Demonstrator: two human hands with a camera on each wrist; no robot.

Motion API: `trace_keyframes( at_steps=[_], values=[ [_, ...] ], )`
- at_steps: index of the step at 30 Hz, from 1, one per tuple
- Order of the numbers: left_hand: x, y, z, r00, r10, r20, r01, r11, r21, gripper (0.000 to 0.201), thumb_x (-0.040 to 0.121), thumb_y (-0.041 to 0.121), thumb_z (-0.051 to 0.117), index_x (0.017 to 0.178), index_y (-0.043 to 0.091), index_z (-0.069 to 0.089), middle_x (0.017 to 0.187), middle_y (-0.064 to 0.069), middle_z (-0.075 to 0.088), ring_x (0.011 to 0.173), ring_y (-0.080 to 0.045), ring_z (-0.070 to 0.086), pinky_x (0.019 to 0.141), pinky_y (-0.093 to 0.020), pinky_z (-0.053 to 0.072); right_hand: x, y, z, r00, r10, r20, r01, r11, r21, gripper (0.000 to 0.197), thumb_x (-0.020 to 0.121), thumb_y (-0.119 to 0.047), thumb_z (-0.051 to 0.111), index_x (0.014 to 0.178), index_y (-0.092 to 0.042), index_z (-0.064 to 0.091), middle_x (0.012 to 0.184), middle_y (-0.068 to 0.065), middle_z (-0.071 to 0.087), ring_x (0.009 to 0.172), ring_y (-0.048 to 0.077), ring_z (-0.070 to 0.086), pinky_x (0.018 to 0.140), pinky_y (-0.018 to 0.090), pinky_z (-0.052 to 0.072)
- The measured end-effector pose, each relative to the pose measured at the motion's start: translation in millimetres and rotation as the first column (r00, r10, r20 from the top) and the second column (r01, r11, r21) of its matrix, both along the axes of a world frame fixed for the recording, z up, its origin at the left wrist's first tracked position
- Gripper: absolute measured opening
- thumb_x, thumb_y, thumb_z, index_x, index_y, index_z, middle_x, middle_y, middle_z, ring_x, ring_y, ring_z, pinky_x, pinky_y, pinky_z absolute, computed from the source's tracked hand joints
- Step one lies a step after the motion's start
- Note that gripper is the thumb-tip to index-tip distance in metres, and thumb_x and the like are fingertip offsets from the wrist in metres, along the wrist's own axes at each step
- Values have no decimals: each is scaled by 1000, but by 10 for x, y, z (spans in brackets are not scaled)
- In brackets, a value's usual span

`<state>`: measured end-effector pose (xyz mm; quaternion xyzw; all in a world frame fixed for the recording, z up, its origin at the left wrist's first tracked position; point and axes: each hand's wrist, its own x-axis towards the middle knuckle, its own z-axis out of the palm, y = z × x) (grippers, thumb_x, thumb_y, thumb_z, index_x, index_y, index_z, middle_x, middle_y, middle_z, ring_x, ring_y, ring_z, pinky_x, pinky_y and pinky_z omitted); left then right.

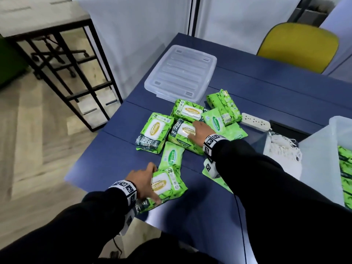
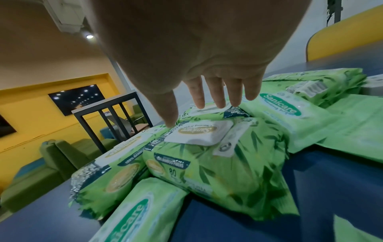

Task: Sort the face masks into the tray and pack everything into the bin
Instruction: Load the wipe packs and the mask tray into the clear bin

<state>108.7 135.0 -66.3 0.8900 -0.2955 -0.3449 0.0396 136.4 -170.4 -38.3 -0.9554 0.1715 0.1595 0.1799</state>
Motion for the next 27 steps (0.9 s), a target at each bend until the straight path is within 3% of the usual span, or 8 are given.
trace_keyframes(
  at_steps=[4,7,10,13,17,20,23,27],
  values=[
    [16,33,21,999,-25,45,26,999,-37,115,47,77,83,140,27,37,133,-1,61,120,-26,57,95,-39,43,175,-26,-74,985,-37,-167,10,988,-157,104,73,-62,79,151,-12,31,151,16,43,135,37,46,106,49,44],
    [67,95,71,994,-36,98,37,999,-7,108,55,73,83,143,22,47,132,-3,57,120,-26,53,99,-38,46,161,-22,-65,955,-63,-290,5,981,-196,115,59,-79,78,143,-9,44,152,18,43,136,38,45,109,50,43],
    [154,201,105,998,61,23,-60,996,-68,101,57,65,86,139,22,47,126,-2,55,116,-26,56,91,-36,48,-21,-18,-115,940,-122,-317,104,992,-75,130,57,-78,81,153,-6,30,156,19,37,141,37,40,110,45,41],
    [209,305,135,973,218,-81,-227,966,-125,86,54,63,88,120,23,47,108,-1,65,101,-27,63,80,-35,52,-321,12,-206,942,-235,-239,281,942,183,115,59,-56,93,143,-9,30,142,13,53,125,33,57,97,39,49],
    [191,280,298,830,456,-321,-551,760,-344,70,56,40,99,109,22,56,97,8,72,90,-13,70,73,-25,52,-715,131,-209,922,-330,-202,381,861,336,119,41,-64,93,136,-12,42,133,5,58,120,27,59,98,36,50],
    [132,99,589,707,425,-565,-698,547,-462,77,52,26,99,117,18,59,94,3,78,82,-6,73,69,-18,53,-1096,73,-115,913,-392,-114,401,807,433,128,24,-80,83,132,-17,56,129,5,65,118,25,63,100,40,53],
    [91,-102,863,640,311,-703,-759,396,-516,93,39,41,95,123,15,61,104,-3,79,88,-16,74,76,-28,59,-1619,61,446,866,-496,56,389,741,548,85,44,-42,96,118,-24,57,107,-4,72,99,18,70,91,40,56],
    [-66,-470,1086,558,232,-797,-822,284,-493,94,34,48,99,115,13,65,98,-10,79,76,-22,76,63,-32,62,-2348,-118,1384,763,-578,288,267,688,674,75,53,-24,97,119,-25,60,106,-8,75,100,12,71,92,39,56]
  ],
)
